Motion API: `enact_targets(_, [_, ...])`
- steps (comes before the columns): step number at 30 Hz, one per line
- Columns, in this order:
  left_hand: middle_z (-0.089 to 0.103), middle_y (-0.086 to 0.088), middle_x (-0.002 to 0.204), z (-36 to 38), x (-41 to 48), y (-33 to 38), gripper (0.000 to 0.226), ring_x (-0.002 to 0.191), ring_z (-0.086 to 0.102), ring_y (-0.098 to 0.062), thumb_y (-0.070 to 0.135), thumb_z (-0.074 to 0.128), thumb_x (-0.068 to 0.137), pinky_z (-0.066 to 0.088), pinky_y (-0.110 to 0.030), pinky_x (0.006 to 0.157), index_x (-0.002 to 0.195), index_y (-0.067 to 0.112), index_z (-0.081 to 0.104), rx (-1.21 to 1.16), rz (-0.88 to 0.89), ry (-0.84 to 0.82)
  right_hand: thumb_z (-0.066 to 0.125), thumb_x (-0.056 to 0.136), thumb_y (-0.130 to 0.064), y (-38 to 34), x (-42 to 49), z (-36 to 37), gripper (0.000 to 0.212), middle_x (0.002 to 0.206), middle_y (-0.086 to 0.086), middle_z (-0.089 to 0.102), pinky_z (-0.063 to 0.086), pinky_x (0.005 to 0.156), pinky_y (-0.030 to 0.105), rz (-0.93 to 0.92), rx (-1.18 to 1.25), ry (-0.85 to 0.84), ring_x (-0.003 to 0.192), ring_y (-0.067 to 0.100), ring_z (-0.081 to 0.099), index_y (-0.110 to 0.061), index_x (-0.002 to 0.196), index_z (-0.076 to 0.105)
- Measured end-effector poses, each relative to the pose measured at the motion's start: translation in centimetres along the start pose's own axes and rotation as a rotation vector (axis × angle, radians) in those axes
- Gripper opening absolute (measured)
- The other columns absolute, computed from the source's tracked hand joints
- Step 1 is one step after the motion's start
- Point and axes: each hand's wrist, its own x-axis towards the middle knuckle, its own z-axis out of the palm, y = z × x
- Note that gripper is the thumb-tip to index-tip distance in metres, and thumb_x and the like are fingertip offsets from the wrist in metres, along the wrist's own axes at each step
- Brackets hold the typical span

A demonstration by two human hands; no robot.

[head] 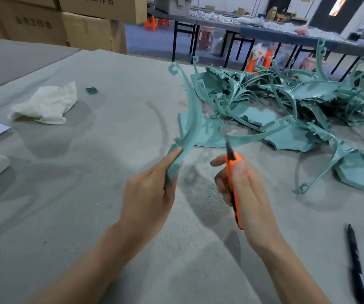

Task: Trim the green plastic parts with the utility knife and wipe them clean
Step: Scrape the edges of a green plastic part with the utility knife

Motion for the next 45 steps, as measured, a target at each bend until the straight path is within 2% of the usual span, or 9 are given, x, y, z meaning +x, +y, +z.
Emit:
enact_targets(3, [0.026, 0.017, 0.056, -0.1, 0.6, 0.5, 0.026, 0.062, 0.038, -0.013, 0.018, 0.050, 0.092, 0.027, -0.011, 0.056, 0.089, -0.001, 0.068, -0.001, -0.075, 0.039, 0.037, 0.096, -0.061, 0.0, -0.6, 0.9, 0.051, 0.066, -0.007, 0.044, 0.031, 0.055, 0.019, -0.119, -0.247, -0.054, 0.057, 0.005, 0.040, -0.014, 0.098, 0.056])
enact_targets(6, [0.016, 0.020, 0.055, -0.2, 0.6, 0.8, 0.015, 0.063, 0.040, -0.019, 0.008, 0.058, 0.089, 0.020, -0.018, 0.053, 0.078, -0.002, 0.060, -0.006, -0.121, 0.030, 0.037, 0.099, -0.055, 0.0, -1.2, 1.6, 0.038, 0.069, -0.012, 0.046, 0.032, 0.058, 0.017, -0.163, -0.334, -0.117, 0.062, 0.009, 0.046, -0.021, 0.098, 0.053])
enact_targets(16, [0.033, 0.015, 0.048, -0.4, 0.5, 1.6, 0.008, 0.063, 0.041, -0.021, -0.001, 0.054, 0.078, 0.022, -0.018, 0.051, 0.074, -0.005, 0.059, -0.099, -0.198, -0.059, 0.036, 0.100, -0.055, 0.2, -1.3, 2.2, 0.020, 0.069, -0.017, 0.043, 0.031, 0.057, 0.020, -0.214, -0.447, -0.208, 0.062, 0.011, 0.044, -0.039, 0.089, 0.039])
enact_targets(23, [0.018, 0.024, 0.049, -0.1, 0.0, 1.5, 0.011, 0.050, 0.039, 0.015, 0.007, 0.056, 0.088, 0.026, 0.005, 0.056, 0.079, 0.003, 0.058, -0.123, -0.178, -0.098, 0.038, 0.099, -0.053, 0.5, -0.7, 1.8, 0.024, 0.065, -0.014, 0.042, 0.031, 0.056, 0.018, -0.175, -0.424, -0.156, 0.058, 0.010, 0.043, -0.034, 0.086, 0.040])
enact_targets(29, [0.020, 0.025, 0.048, -0.2, -0.1, 1.2, 0.014, 0.050, 0.038, 0.018, 0.010, 0.053, 0.086, 0.025, 0.007, 0.055, 0.080, 0.001, 0.061, -0.141, -0.195, -0.108, 0.042, 0.100, -0.049, 0.3, -0.9, 1.7, 0.025, 0.065, -0.011, 0.039, 0.030, 0.054, 0.015, -0.245, -0.373, -0.214, 0.054, 0.008, 0.038, -0.029, 0.085, 0.045])
enact_targets(34, [0.019, 0.026, 0.055, -0.4, 0.1, 1.4, 0.035, 0.061, 0.033, 0.003, 0.024, 0.043, 0.094, 0.026, 0.005, 0.058, 0.106, 0.004, 0.069, -0.110, -0.110, -0.114, 0.043, 0.098, -0.052, 0.7, -0.5, 1.3, 0.030, 0.063, -0.003, 0.038, 0.028, 0.054, 0.017, -0.191, -0.368, -0.165, 0.053, 0.008, 0.036, -0.030, 0.079, 0.041])
enact_targets(38, [0.030, 0.022, 0.056, -0.3, 0.1, 1.3, 0.035, 0.064, 0.042, -0.009, 0.023, 0.044, 0.094, 0.027, -0.002, 0.058, 0.108, 0.003, 0.069, -0.085, -0.066, -0.073, 0.042, 0.095, -0.059, 1.0, 0.0, 0.9, 0.034, 0.063, 0.002, 0.043, 0.033, 0.052, 0.028, -0.137, -0.382, -0.106, 0.053, 0.012, 0.039, -0.029, 0.080, 0.048])
enact_targets(42, [0.051, 0.004, 0.049, -0.1, 0.0, 1.6, 0.038, 0.072, 0.047, -0.016, 0.027, 0.043, 0.096, 0.026, -0.008, 0.057, 0.106, 0.003, 0.071, -0.071, -0.052, -0.066, 0.042, 0.093, -0.059, 0.9, 0.5, 0.0, 0.051, 0.066, 0.010, 0.042, 0.039, 0.051, 0.047, -0.112, -0.331, 0.048, 0.055, 0.028, 0.041, -0.009, 0.089, 0.055])
enact_targets(45, [0.047, 0.004, 0.048, -0.1, 0.0, 1.5, 0.035, 0.068, 0.046, -0.013, 0.023, 0.045, 0.092, 0.023, -0.012, 0.055, 0.106, 0.004, 0.071, -0.073, -0.070, -0.087, 0.043, 0.095, -0.056, 0.8, 0.2, -0.2, 0.052, 0.065, 0.010, 0.041, 0.037, 0.049, 0.046, -0.159, -0.285, 0.005, 0.055, 0.028, 0.040, -0.006, 0.090, 0.056])
